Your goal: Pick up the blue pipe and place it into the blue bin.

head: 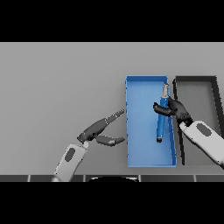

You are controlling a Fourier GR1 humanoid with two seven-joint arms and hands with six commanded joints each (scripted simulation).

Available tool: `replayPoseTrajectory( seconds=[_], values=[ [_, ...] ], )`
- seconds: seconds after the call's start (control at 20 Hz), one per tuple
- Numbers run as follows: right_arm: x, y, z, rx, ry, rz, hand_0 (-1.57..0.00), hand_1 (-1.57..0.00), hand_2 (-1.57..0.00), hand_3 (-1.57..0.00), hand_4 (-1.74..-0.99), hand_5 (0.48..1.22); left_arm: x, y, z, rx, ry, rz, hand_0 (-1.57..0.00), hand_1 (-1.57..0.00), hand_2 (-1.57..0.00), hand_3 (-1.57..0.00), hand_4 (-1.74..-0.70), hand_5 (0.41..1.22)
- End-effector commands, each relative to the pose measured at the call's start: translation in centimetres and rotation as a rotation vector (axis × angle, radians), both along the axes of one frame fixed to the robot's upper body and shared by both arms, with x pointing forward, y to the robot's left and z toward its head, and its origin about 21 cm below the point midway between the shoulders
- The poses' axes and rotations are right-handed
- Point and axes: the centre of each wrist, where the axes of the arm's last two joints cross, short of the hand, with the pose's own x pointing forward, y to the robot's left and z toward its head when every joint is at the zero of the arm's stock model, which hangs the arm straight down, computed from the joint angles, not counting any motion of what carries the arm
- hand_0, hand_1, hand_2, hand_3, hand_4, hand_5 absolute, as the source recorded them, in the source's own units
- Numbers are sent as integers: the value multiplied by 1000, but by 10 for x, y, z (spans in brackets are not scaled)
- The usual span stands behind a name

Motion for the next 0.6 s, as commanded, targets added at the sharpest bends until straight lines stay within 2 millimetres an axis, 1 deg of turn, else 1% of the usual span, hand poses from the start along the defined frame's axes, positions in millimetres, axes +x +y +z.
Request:
replayPoseTrajectory(
  seconds=[0.0, 0.1, 0.15, 0.2, 0.25, 0.4, 0.5, 0.55],
  values=[
    [1, 0, -1, -19, 13, 16, -92, -87, -84, -24, -1175, 788, 0, -1, 0, 0, -2, 0, 1, 1, 1, 1, -930, 496],
    [0, 1, 4, -42, 18, 35, -59, -55, -53, -15, -1144, 759, -2, -1, -1, -10, 4, -9, 1, 1, 1, 1, -930, 496],
    [2, 4, 3, -46, 27, 54, -47, -44, -42, -12, -1125, 747, -3, -2, -3, -8, 2, -10, 1, 1, 1, 1, -931, 496],
    [0, 4, 1, -54, 30, 60, -37, -35, -34, -9, -1110, 736, -1, 0, -3, -2, 0, -5, 1, 1, 1, 1, -931, 497],
    [-1, 4, 5, -65, 27, 69, -30, -28, -27, -7, -1099, 725, -2, 4, -3, -3, -2, -5, 1, 1, 1, 1, -932, 497],
    [2, 5, 6, -75, 18, 106, -19, -17, -17, -4, -1084, 713, -3, 1, -1, -4, -7, 0, 1, 1, 1, 1, -930, 496],
    [-3, -1, 1, -86, 34, 109, -19, -17, -17, -4, -1084, 711, -4, 1, 4, -10, -16, 6, 1, 1, 1, 1, -930, 496],
    [-1, 3, 3, -74, 27, 108, -19, -17, -17, -4, -1084, 714, -5, 2, 5, -11, -14, 5, 1, 1, 1, 1, -930, 495]
  ],
)
